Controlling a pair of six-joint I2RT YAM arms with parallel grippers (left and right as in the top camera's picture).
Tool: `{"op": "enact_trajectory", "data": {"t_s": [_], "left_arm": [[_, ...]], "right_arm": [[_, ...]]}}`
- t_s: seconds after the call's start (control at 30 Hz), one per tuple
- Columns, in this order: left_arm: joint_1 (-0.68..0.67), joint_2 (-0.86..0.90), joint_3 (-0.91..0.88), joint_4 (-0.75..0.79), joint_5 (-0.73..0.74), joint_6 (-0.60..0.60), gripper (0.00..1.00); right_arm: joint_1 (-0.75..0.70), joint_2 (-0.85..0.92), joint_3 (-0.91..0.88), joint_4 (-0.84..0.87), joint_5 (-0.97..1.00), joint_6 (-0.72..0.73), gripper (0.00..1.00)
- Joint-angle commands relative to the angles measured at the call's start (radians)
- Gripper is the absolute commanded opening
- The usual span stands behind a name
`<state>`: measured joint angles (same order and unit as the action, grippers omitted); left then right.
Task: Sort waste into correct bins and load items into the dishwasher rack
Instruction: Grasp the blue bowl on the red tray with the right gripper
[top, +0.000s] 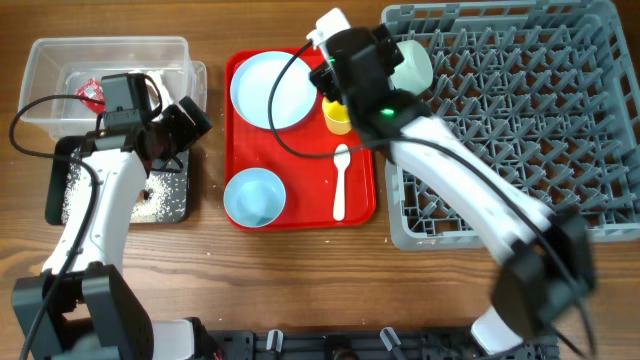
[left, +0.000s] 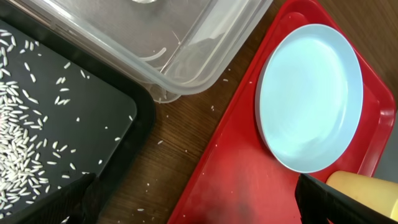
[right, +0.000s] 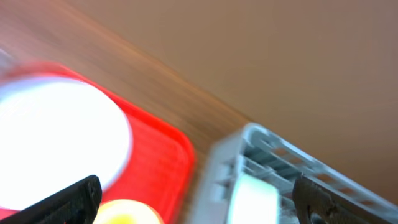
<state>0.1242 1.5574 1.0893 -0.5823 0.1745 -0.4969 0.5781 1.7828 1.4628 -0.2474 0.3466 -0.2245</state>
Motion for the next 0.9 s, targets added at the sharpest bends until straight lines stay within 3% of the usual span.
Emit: {"op": "enact_trajectory", "data": {"t_s": [0.0,0.07,0.17,0.3,0.5,0.53,0.6,0.7,0.87], "left_arm": [[-0.004,-0.014,0.016,0.002,0.008,0.022,1.0],[-0.004,-0.014,0.016,0.002,0.008,0.022,1.0],[-0.004,-0.014,0.016,0.002,0.008,0.022,1.0],[-0.004,-0.014,0.016,0.002,0.008,0.022,1.0],[-0.004,-0.014,0.016,0.002,0.008,0.022,1.0],[-0.004,-0.014,0.016,0.002,0.008,0.022,1.0],[-0.004,-0.014,0.016,0.002,0.008,0.022,1.0],[-0.004,-0.014,0.016,0.002,0.008,0.022,1.0],[-0.004,-0.014,0.016,0.002,0.008,0.022,1.0]], "right_arm": [[0.002,-0.157,0.01,-0.132,-0.569,0.421,1.0],[0.004,-0.143,0.007,-0.208,-0.748,0.557,1.0],[0.032,-0.07,-0.034,-0.247,-0.805,0.723,1.0],[0.093,0.076,-0.07,-0.264,-0.8,0.882,0.79],[0.124,0.285,-0.07,-0.251,-0.849,0.984,0.39],[0.12,0.304,-0.07,-0.255,-0.866,0.988,0.25],[0.119,0.306,-0.07,-0.255,-0.86,1.001,0.21],[0.122,0.306,-0.07,-0.249,-0.848,1.013,0.05],[0.121,0.267,-0.022,-0.305,-0.823,0.946,0.04]]}}
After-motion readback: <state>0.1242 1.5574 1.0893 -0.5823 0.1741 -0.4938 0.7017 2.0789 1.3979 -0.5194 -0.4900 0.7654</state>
